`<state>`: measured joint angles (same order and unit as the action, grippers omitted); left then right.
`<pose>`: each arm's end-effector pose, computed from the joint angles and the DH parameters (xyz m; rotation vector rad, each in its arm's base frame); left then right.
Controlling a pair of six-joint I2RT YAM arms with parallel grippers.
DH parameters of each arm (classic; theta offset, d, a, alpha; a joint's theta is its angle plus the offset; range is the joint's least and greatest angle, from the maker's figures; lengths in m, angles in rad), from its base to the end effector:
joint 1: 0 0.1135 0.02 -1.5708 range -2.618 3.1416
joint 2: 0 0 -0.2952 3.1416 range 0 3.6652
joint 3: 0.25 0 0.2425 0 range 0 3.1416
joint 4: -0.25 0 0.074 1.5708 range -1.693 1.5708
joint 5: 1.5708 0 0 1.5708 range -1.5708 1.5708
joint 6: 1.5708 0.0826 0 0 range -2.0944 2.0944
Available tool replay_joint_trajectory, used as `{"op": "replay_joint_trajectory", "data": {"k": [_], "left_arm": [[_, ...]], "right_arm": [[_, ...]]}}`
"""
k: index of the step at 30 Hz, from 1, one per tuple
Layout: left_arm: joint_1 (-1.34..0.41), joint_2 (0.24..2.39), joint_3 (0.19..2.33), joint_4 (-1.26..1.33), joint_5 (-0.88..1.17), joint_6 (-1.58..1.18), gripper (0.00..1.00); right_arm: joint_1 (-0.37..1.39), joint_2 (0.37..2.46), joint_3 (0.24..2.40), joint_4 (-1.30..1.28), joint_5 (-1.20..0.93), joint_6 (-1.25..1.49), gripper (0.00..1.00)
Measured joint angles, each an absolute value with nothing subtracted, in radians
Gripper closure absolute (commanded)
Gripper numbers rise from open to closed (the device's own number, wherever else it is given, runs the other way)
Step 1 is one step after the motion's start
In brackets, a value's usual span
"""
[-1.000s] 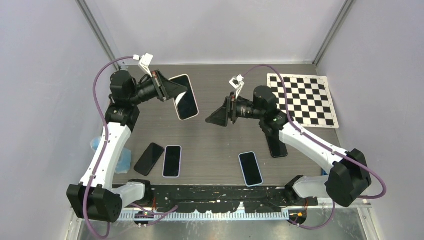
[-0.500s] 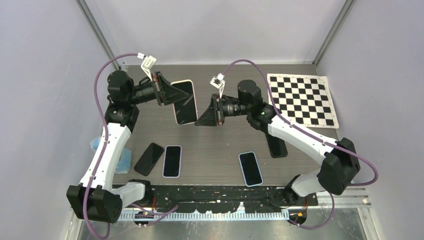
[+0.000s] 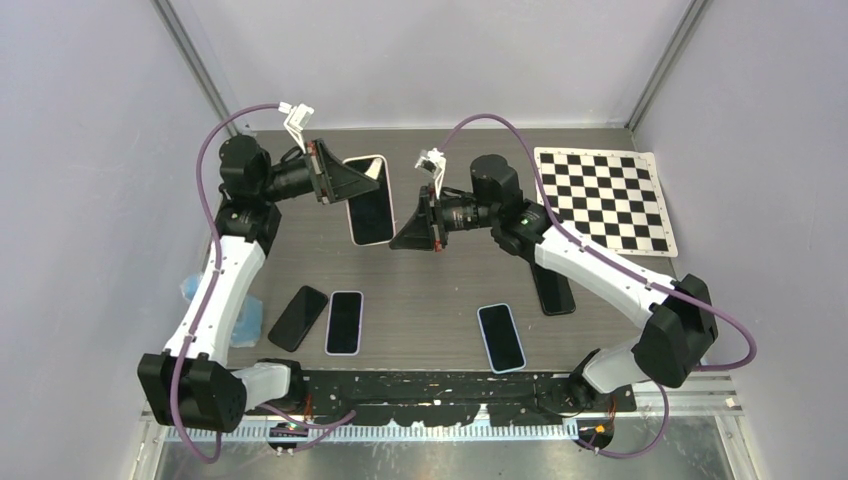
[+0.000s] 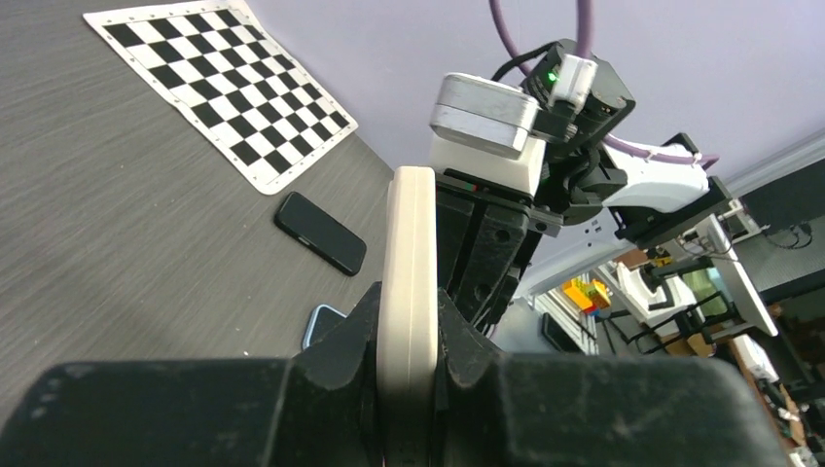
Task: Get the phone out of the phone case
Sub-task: Remove the phone case from the phone.
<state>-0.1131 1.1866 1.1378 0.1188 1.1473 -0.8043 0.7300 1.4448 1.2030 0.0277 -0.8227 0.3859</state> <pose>0.2445 -0.1036 0.4432 0.4567 1.7139 -1.5369 0.2224 0.2803 0.3807 -0.9694 1.7325 1.4923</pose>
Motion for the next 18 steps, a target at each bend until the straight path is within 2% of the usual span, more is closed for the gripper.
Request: {"op": "replay_joint_trajectory", "data": {"k": [11,16,18], "left_arm": [[-0.114,1.243,1.147,0.117,1.092,-0.83,1.0],[-0.114,1.251,1.147,0.128,1.056,-0.826,1.0],[-0.119,1.251,1.147,0.131,1.068,-0.862,1.0]], "right_arm": [[0.753,1.451,1.248,-0.097,-0.614,0.258,0.99],[0.75,1.439,1.217,-0.059,-0.561,0.267,0.99],[0.734,1.422,1.177,-0.022,-0.558,0.281,0.93]]}}
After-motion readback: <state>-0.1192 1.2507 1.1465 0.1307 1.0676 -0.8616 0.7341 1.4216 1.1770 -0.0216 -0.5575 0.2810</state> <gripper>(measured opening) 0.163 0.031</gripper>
